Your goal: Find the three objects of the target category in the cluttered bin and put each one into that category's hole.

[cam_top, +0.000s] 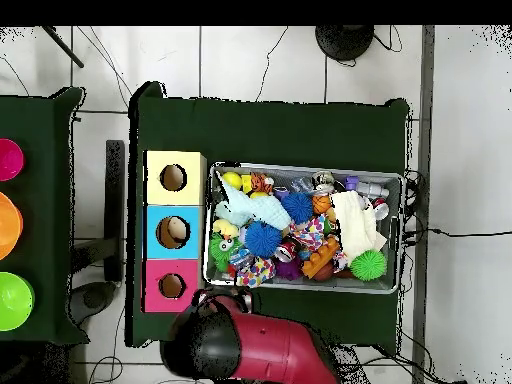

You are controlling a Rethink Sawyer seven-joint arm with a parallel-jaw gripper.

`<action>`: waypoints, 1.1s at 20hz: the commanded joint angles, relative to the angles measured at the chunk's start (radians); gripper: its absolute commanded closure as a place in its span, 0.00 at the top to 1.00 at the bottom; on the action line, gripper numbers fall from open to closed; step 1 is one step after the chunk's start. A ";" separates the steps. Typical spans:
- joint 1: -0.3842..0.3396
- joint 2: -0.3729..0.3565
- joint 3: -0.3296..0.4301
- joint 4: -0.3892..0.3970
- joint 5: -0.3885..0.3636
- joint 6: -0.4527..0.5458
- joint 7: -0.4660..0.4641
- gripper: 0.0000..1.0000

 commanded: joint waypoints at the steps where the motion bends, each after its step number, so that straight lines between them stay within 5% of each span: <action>1: -0.060 0.110 0.117 -0.068 -0.083 -0.069 -0.023 1.00; 22: -0.160 0.260 0.198 -0.140 -0.195 -0.157 -0.005 1.00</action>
